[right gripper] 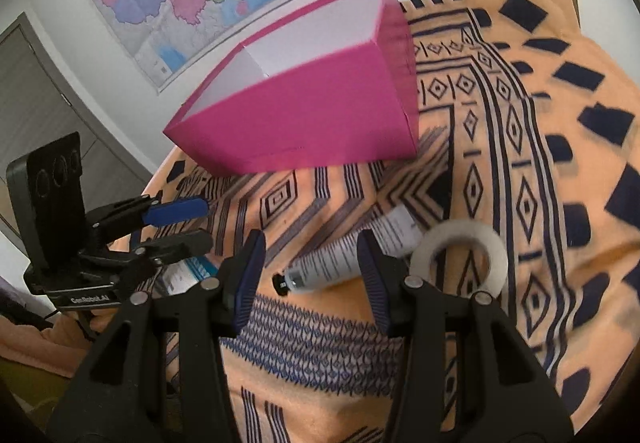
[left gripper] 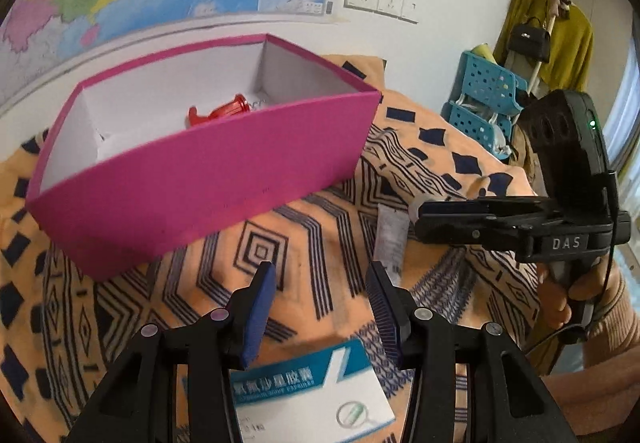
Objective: Organize rigid objects
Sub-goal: 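Move the right gripper down to the white tape roll, then grasp the white tape roll by its rim with the right gripper, then carry the tape roll with the right gripper over the pink box, then lower the tape roll and open the right gripper inside the box, then move the right gripper down to the small white tube, then position the right gripper fingers around the small white tube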
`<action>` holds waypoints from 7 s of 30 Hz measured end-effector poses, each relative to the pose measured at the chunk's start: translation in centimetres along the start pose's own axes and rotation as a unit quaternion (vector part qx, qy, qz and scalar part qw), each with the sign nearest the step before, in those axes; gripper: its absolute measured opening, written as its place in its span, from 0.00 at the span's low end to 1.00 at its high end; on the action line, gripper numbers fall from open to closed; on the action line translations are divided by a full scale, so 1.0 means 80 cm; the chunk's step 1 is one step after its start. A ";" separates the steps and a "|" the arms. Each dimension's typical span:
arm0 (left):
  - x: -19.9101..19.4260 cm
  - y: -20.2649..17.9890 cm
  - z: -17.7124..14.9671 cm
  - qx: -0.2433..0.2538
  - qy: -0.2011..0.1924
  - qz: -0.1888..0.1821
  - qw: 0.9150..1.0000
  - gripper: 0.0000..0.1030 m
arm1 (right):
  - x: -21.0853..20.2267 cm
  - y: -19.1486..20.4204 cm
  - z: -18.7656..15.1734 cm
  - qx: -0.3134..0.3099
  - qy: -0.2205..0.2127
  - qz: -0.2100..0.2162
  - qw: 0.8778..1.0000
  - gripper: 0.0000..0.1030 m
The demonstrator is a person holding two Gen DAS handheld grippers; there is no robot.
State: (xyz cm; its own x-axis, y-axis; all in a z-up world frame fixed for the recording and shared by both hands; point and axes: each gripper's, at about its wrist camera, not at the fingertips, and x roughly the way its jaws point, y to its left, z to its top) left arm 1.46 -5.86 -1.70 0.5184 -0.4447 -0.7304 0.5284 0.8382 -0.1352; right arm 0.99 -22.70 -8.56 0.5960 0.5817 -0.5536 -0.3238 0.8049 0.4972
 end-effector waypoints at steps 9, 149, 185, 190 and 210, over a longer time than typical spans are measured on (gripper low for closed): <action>0.036 -0.040 -0.006 0.044 0.034 -0.022 0.998 0.46 | -0.012 -0.031 -0.018 0.039 -0.004 -0.031 0.999 0.48; 0.046 -0.008 0.005 -0.002 0.019 -0.006 1.000 0.30 | 0.020 -0.042 0.002 0.040 0.005 -0.041 0.998 0.31; 0.072 -0.007 0.010 -0.040 0.049 -0.018 0.998 0.30 | 0.028 -0.047 -0.001 0.052 0.002 -0.033 0.998 0.37; 0.069 -0.009 0.011 -0.043 0.044 -0.002 0.998 0.30 | 0.028 -0.047 0.000 0.052 0.002 -0.031 0.998 0.37; 0.066 -0.011 0.014 -0.043 0.041 -0.003 0.998 0.30 | 0.031 -0.046 0.002 0.047 0.003 -0.032 0.998 0.39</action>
State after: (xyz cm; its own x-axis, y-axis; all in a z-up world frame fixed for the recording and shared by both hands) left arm 4.50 -9.29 -4.68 0.4566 -0.4246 -0.7818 0.4695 0.8614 -0.1936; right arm 3.74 -24.23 -11.66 0.6081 0.5301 -0.5909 -0.2144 0.8263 0.5208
